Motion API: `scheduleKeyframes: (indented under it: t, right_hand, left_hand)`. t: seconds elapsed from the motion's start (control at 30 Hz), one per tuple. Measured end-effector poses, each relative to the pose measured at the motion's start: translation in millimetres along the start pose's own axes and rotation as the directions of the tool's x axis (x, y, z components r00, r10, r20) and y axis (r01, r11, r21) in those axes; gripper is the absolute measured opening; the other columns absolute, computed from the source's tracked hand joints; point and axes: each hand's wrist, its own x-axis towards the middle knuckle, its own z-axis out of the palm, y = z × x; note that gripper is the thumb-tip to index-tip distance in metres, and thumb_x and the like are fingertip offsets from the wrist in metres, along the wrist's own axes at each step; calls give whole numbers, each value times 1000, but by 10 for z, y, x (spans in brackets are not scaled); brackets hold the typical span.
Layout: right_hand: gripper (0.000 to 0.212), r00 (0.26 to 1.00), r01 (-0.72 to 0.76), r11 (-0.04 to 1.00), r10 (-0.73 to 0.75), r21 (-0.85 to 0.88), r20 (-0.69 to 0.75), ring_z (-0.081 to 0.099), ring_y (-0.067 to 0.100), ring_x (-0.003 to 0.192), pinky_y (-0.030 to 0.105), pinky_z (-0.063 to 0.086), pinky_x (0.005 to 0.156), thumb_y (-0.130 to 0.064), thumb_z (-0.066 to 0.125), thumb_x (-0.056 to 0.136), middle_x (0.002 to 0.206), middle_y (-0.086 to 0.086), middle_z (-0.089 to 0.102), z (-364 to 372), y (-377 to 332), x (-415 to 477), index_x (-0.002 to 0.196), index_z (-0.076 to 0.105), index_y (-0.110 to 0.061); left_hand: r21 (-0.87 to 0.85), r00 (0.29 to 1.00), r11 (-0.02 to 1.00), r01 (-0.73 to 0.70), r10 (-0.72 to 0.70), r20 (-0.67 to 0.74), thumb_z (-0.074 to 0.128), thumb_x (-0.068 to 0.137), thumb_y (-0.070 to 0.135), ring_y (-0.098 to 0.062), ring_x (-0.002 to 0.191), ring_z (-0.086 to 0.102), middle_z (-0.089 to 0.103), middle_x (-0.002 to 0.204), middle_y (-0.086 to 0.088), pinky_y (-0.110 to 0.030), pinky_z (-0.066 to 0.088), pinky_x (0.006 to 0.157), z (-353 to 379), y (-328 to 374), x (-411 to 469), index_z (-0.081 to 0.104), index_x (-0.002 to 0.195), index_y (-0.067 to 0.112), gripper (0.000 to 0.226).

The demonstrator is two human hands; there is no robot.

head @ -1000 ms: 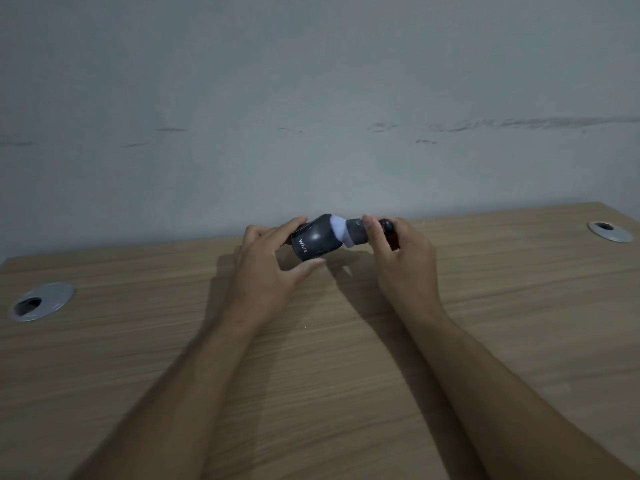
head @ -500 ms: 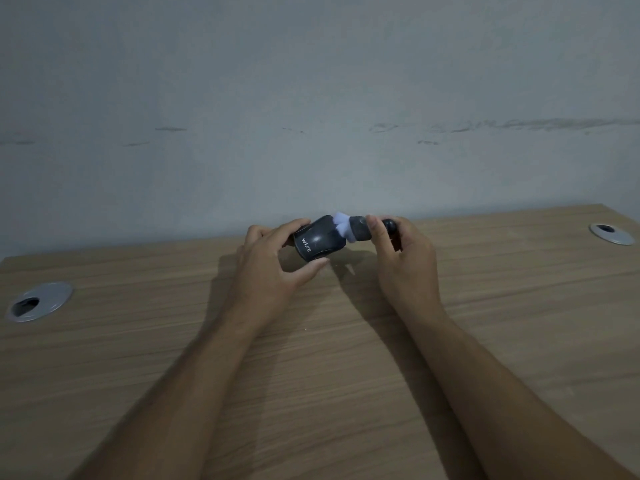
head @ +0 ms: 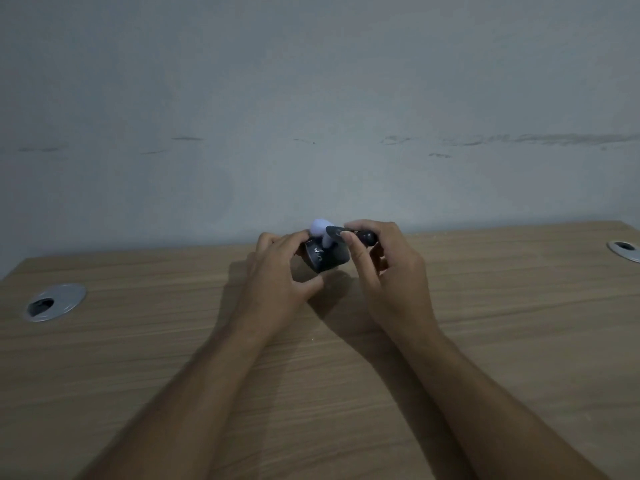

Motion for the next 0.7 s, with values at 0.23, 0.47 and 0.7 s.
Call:
scheduleKeyframes:
  t: [0.23, 0.47, 0.7]
  right_hand:
    - [13, 984, 171, 985, -169, -28, 55, 69, 3, 93, 11, 48, 83, -18, 71, 107, 108, -2, 73, 57, -95, -38, 116, 72, -8]
    - [18, 991, 136, 985, -133, -103, 35, 67, 7, 76, 12, 46, 69, -26, 72, 107, 94, -1, 74, -20, -5, -48, 108, 72, -8]
    - [20, 994, -70, 994, 63, -87, -86, 68, 6, 78, 17, 51, 72, -34, 70, 107, 97, -7, 78, -99, 121, -14, 111, 77, -15]
  left_hand:
    - [-26, 999, 999, -32, 32, -5, 90, 83, 33, -13, 110, 56, 50, 102, 53, -40, 49, 94, -31, 84, -18, 74, 108, 32, 29]
    - [-46, 996, 999, 6, -10, -86, 89, 75, 35, -14, 114, 62, 45, 105, 30, -47, 52, 106, -44, 55, 8, 66, 136, 38, 65]
    - [-44, 995, 998, -35, 31, -90, 89, 81, 45, 2, 111, 58, 51, 109, 21, 5, 35, 89, -40, 92, -38, 65, 139, 41, 63]
